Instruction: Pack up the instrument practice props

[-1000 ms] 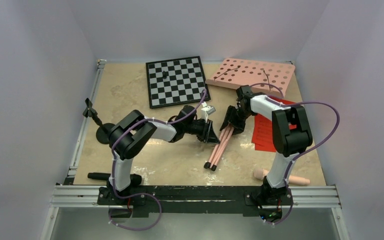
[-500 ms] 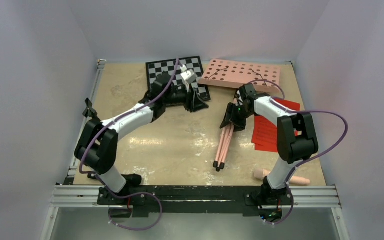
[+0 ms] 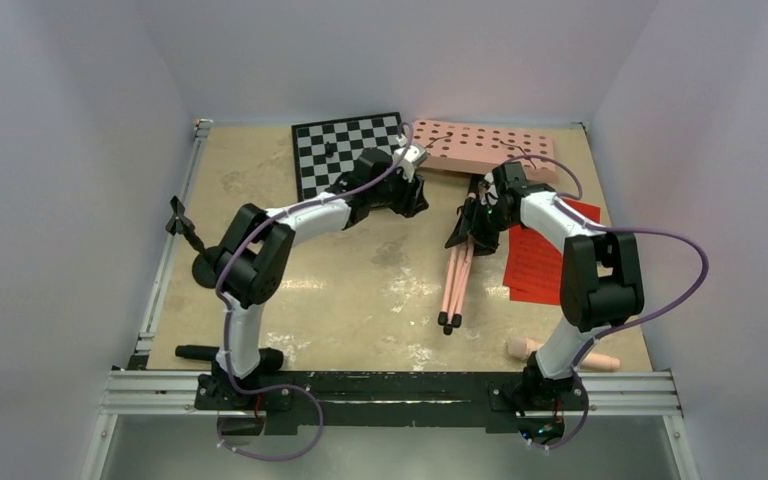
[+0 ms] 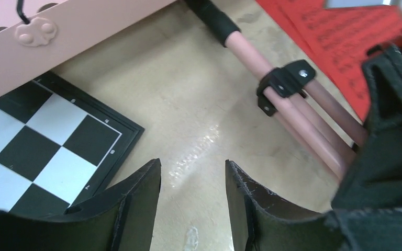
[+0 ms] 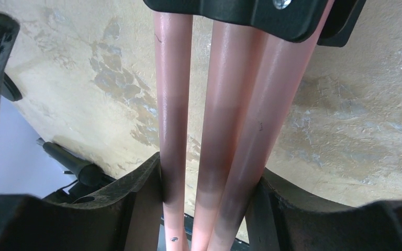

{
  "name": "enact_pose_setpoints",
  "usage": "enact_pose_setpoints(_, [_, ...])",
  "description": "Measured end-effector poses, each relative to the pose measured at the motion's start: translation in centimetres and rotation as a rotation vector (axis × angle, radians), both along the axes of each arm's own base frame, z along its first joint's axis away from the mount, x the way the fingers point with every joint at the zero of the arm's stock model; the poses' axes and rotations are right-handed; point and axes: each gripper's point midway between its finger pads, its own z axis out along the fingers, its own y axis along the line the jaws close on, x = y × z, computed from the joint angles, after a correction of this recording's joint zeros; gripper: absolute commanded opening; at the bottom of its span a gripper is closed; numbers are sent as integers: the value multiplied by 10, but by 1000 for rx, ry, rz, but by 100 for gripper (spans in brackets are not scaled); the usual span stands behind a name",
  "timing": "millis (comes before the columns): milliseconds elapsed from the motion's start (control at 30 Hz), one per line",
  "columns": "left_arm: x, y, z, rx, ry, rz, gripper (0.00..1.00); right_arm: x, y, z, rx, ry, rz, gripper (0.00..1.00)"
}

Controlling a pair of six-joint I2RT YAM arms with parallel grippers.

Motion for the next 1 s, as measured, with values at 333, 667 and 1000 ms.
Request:
enact_pose_setpoints(333, [27, -18, 12, 108, -136, 326, 6, 2, 3, 3, 27, 7, -20, 0])
enact_pose_setpoints(667, [25, -45, -6, 15, 35, 376, 0, 3, 5, 4, 38, 14, -41, 0])
enact_pose_setpoints(1000, [27, -48, -46, -35, 274, 536, 0, 4, 8, 6, 58, 21, -55, 0])
